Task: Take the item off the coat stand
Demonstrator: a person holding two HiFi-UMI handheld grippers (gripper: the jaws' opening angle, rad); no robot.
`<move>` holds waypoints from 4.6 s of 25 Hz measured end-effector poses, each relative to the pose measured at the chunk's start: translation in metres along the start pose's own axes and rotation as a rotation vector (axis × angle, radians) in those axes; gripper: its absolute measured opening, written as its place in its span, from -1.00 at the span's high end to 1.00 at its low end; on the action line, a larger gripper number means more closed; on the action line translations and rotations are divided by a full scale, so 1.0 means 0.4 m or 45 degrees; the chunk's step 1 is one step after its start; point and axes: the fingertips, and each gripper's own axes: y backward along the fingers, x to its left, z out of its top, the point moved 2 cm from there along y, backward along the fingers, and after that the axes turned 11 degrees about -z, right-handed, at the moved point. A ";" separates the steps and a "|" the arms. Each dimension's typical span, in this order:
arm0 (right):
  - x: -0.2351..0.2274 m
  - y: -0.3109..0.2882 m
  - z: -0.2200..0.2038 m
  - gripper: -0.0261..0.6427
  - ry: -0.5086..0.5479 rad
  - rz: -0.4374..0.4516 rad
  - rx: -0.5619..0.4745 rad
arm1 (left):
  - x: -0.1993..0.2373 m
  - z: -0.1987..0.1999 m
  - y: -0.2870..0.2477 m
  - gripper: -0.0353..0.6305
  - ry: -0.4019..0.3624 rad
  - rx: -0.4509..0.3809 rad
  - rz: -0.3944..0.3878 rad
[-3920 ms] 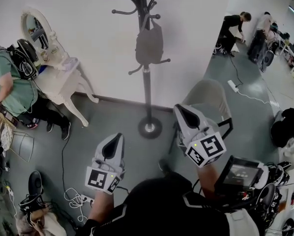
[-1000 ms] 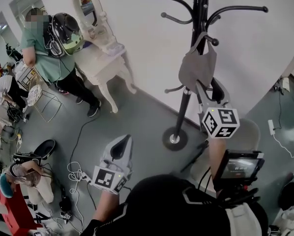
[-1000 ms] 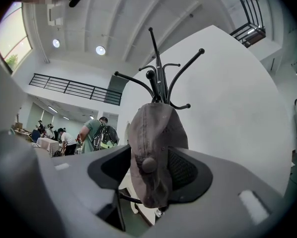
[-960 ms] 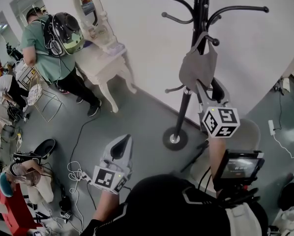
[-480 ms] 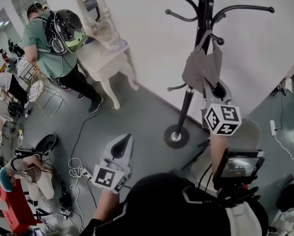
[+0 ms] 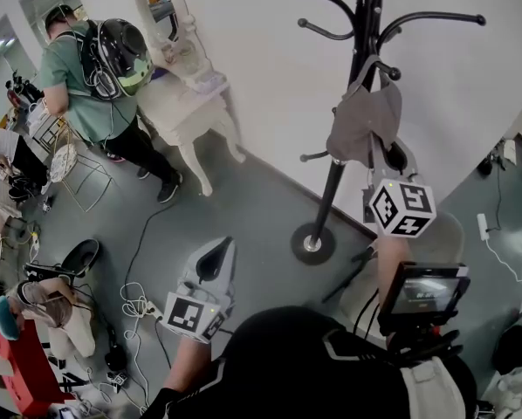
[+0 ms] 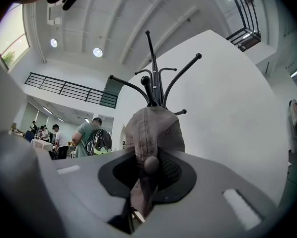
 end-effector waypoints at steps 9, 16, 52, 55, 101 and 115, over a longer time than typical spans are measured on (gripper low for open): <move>0.011 0.041 0.081 0.78 -0.008 -0.016 -0.082 | 0.012 -0.006 0.031 0.92 0.010 -0.007 -0.009; 0.031 0.104 0.144 0.78 -0.024 -0.022 -0.155 | 0.019 -0.011 0.053 0.92 0.021 -0.002 -0.042; 0.035 0.420 0.194 0.78 0.038 -0.147 -0.166 | -0.098 -0.031 0.032 0.92 0.031 0.015 -0.349; 0.034 0.452 0.195 0.78 0.046 -0.162 -0.163 | -0.112 -0.027 0.038 0.92 0.028 0.006 -0.371; 0.013 0.666 0.020 0.84 0.037 -0.362 0.009 | -0.196 -0.037 0.027 0.92 0.048 -0.011 -0.528; 0.016 0.656 0.002 0.84 0.029 -0.359 0.025 | -0.183 -0.043 0.022 0.92 0.036 0.004 -0.519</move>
